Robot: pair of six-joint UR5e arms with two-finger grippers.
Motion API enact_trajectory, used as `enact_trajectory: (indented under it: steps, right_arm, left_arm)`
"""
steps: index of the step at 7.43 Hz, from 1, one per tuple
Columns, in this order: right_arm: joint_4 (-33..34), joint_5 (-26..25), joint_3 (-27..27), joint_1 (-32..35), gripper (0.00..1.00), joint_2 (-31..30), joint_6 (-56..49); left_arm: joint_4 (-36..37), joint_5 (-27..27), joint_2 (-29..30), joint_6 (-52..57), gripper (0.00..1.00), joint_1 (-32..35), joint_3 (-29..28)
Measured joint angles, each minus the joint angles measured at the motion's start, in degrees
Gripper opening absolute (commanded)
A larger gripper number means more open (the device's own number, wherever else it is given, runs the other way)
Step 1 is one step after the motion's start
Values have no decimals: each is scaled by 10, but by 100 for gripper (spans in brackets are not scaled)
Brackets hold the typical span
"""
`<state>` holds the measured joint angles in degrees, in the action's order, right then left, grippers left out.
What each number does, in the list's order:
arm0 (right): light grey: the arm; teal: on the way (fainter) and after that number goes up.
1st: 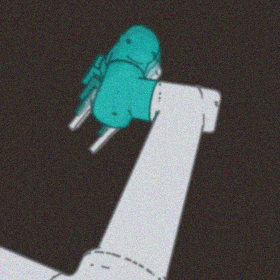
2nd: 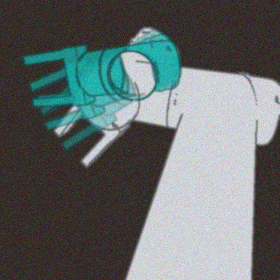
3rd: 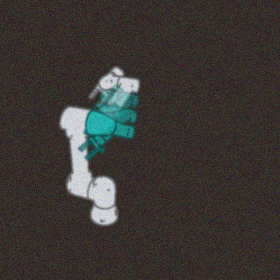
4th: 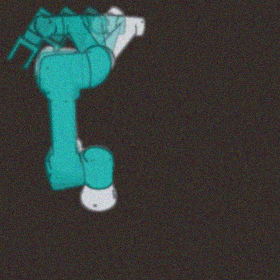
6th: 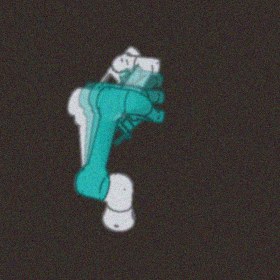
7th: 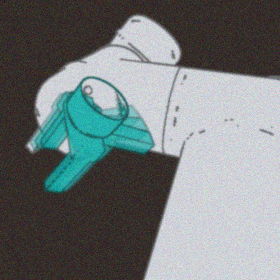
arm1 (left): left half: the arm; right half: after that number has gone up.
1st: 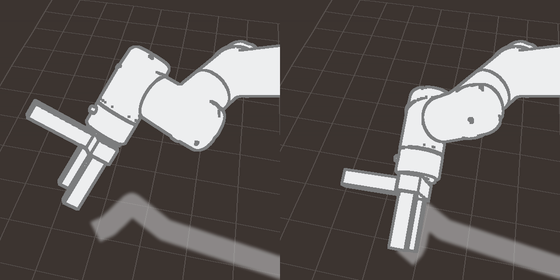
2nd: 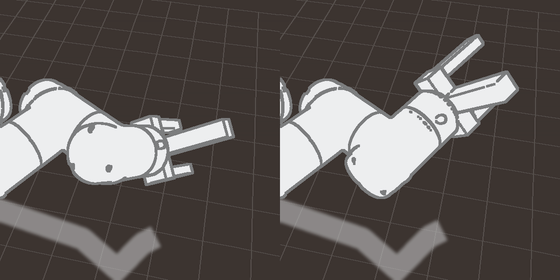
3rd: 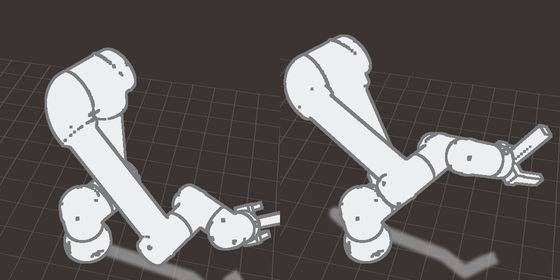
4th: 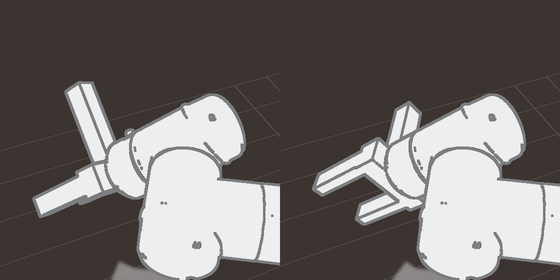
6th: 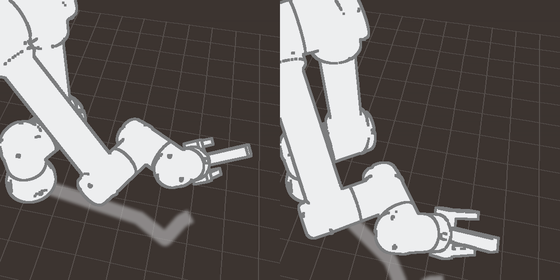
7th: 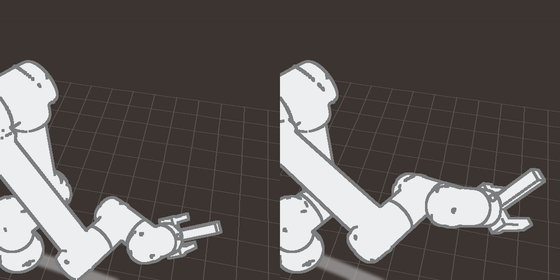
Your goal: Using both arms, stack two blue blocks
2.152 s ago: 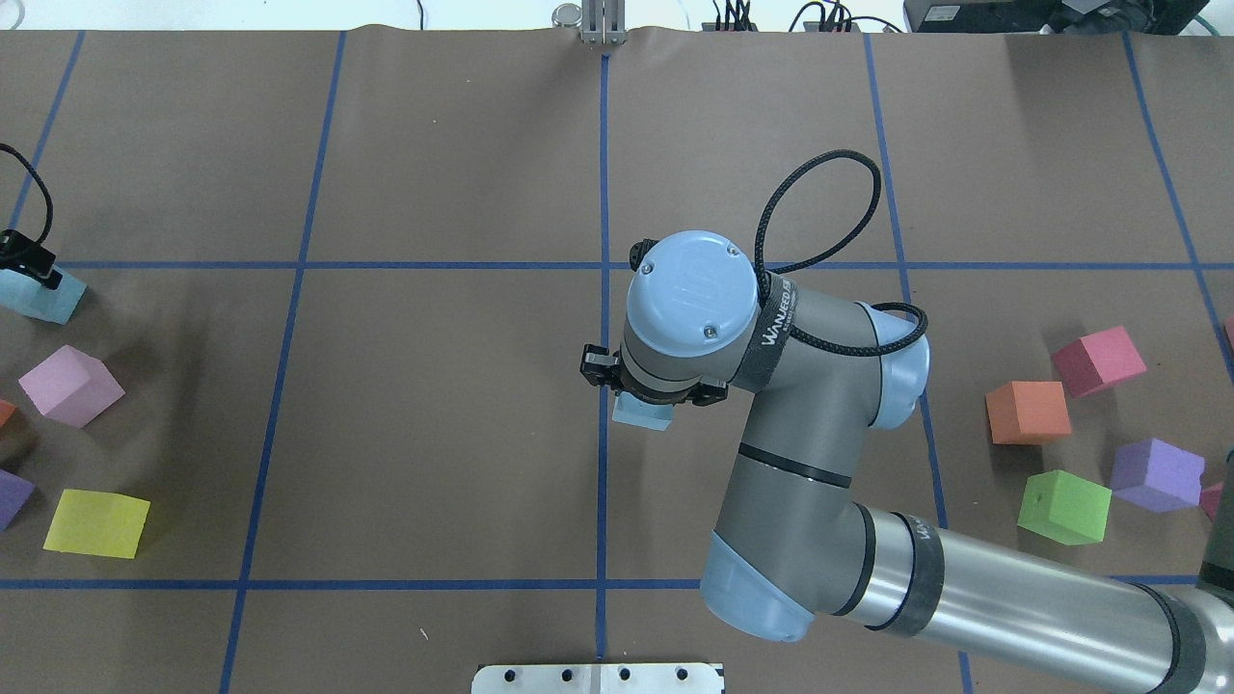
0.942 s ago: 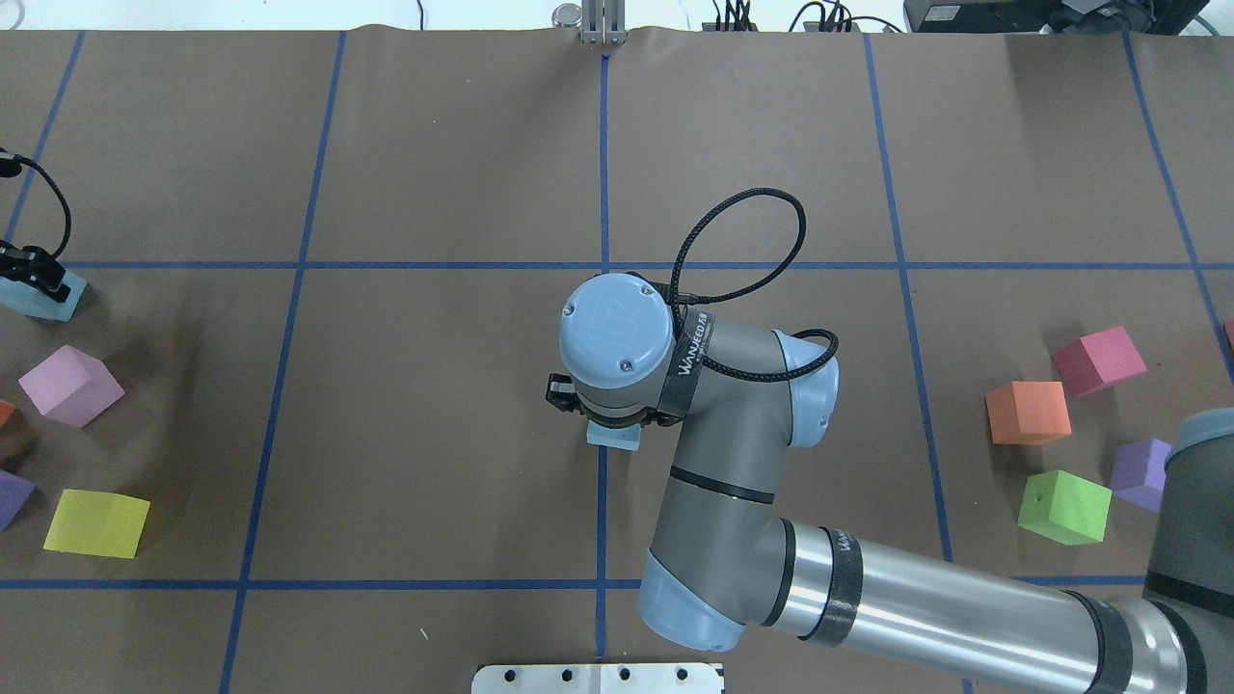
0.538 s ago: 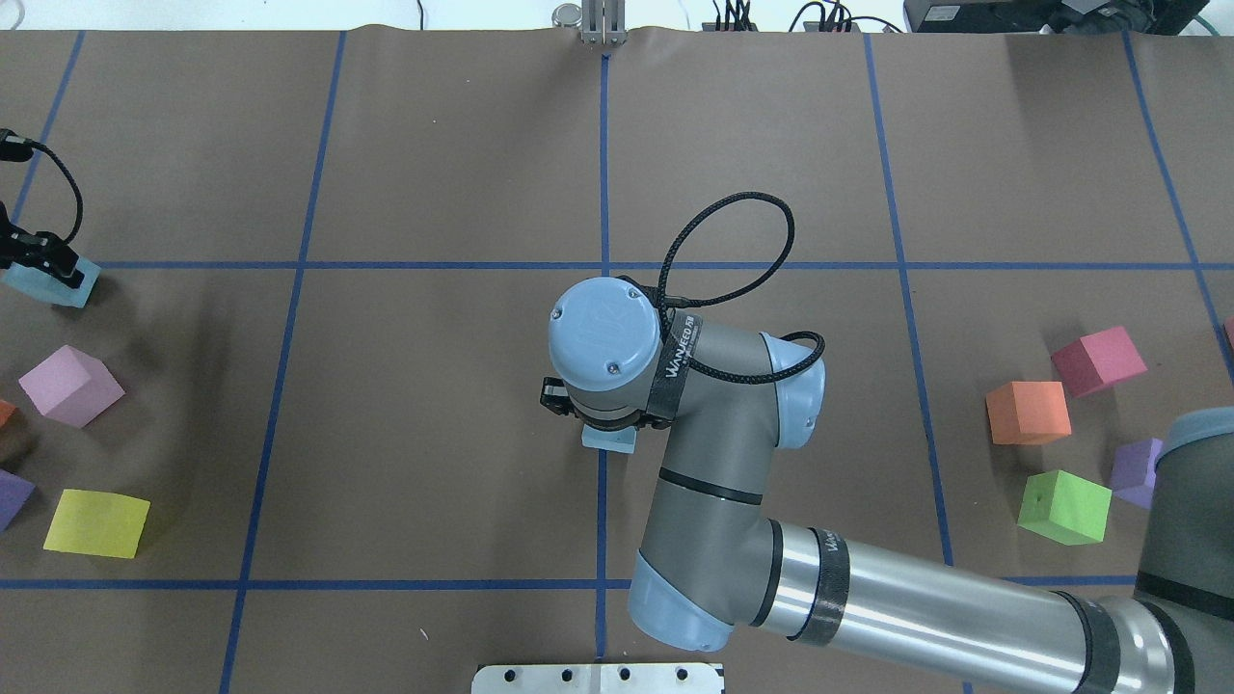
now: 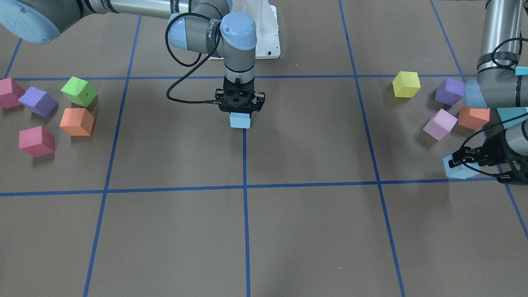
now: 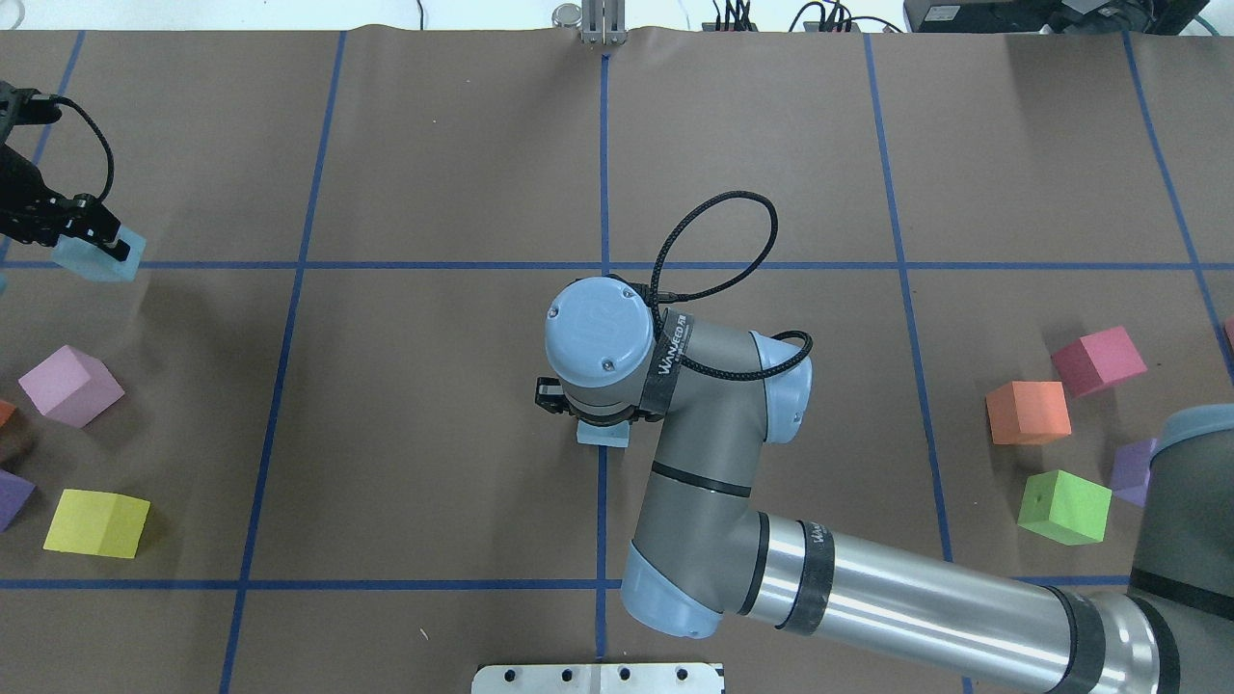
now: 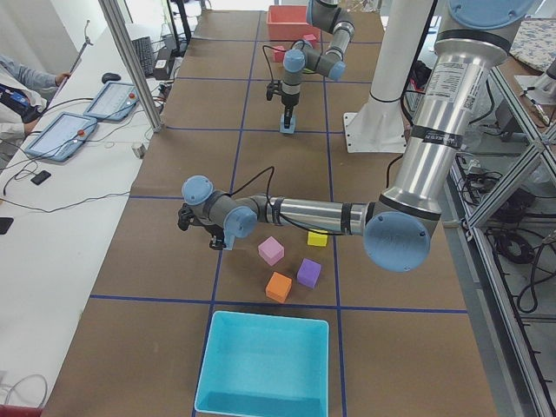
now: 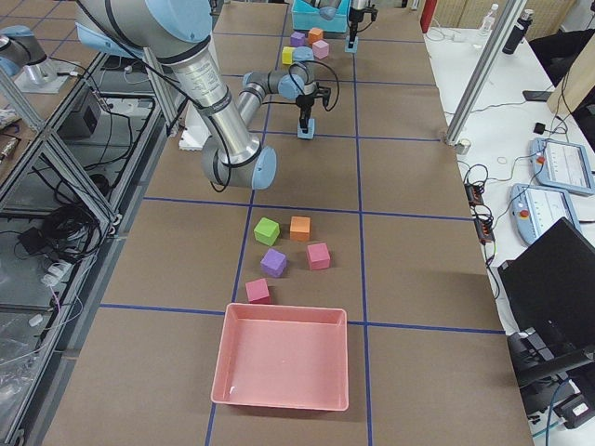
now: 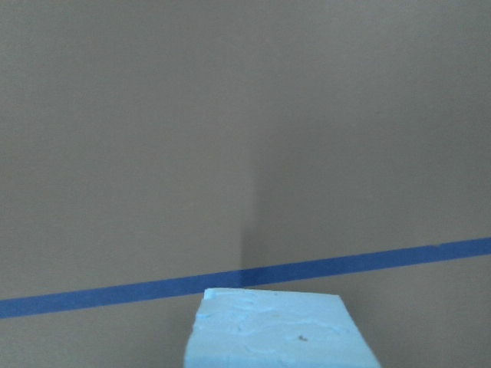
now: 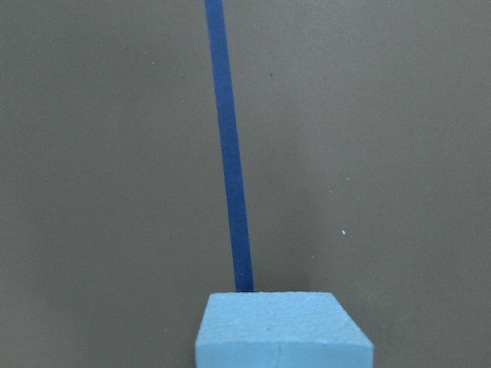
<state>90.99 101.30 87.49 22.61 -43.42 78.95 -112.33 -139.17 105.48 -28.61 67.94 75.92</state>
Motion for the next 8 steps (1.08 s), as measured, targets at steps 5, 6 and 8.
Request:
enact_trajectory:
  steps: [5, 6, 8]
  right_arm:
    - [-11, 26, -9, 15, 100, 5, -21]
    - [-9, 48, 1, 28, 100, 3, -23]
    - [-4, 74, 38, 56, 100, -22, -32]
  left_arm:
    - [45, -8, 9, -37, 44, 0, 45]
    - [55, -9, 12, -54, 44, 0, 59]
    - [129, -9, 26, -80, 44, -3, 124]
